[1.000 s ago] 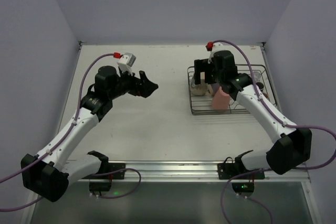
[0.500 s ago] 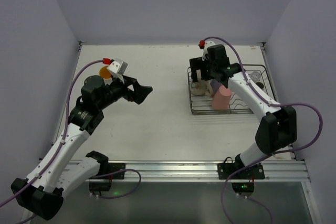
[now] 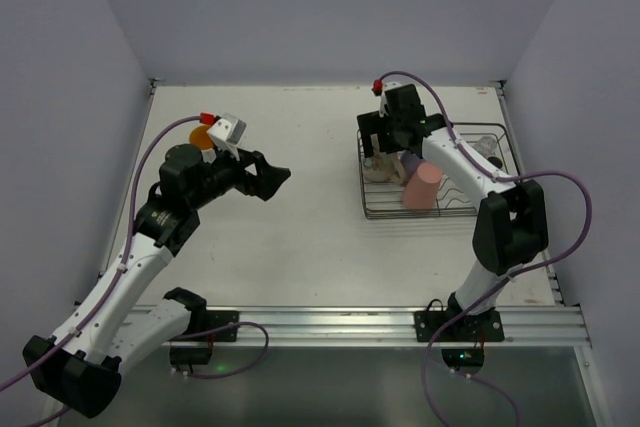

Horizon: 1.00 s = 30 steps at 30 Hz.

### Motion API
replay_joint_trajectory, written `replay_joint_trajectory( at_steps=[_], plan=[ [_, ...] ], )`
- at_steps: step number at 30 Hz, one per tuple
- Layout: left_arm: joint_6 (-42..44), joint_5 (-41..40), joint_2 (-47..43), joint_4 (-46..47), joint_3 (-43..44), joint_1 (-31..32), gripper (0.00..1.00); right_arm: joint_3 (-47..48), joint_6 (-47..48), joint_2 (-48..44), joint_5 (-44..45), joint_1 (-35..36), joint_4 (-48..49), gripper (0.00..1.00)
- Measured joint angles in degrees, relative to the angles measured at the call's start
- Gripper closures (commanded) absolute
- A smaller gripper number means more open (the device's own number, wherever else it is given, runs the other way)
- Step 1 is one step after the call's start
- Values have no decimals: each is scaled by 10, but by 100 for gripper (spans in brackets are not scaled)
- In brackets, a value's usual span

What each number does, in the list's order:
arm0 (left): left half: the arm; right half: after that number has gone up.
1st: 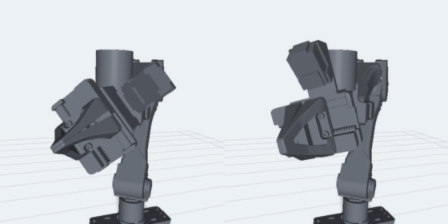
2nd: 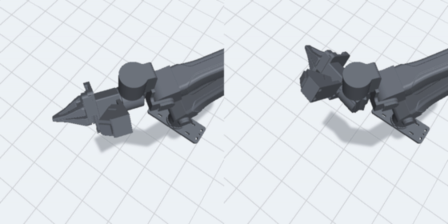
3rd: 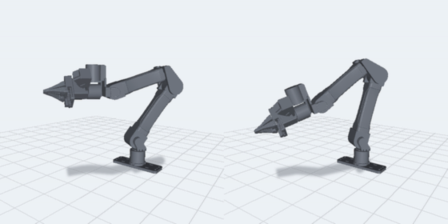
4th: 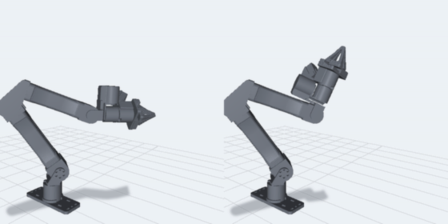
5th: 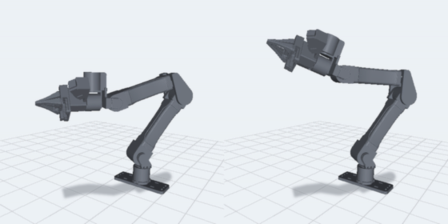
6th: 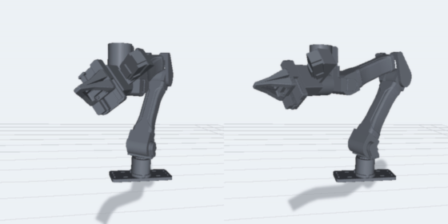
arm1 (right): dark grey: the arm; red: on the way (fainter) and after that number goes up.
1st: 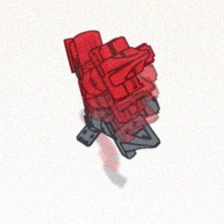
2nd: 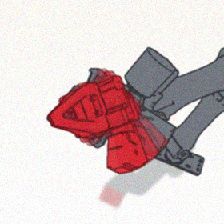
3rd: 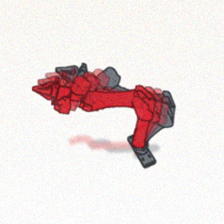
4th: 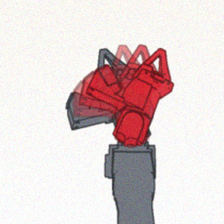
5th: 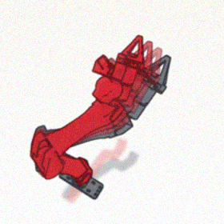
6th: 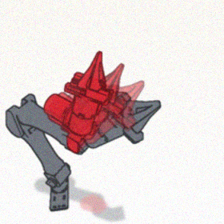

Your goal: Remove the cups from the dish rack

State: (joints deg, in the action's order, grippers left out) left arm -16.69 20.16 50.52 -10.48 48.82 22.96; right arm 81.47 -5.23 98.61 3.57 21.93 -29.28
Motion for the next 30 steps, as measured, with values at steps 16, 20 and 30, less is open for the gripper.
replay_joint_trajectory(
  at_steps=[16, 20, 30],
  plan=[
    [-8, 18, 9, 5, 0, 0, 0, 0, -5, 7, 12, 0, 7, 53],
    [-30, 38, 19, 19, 0, 0, 0, -12, -11, -6, 16, 0, 15, 68],
    [-131, 113, 57, 133, -33, 0, 1, -49, -51, -171, 19, 0, 41, 84]
  ],
)
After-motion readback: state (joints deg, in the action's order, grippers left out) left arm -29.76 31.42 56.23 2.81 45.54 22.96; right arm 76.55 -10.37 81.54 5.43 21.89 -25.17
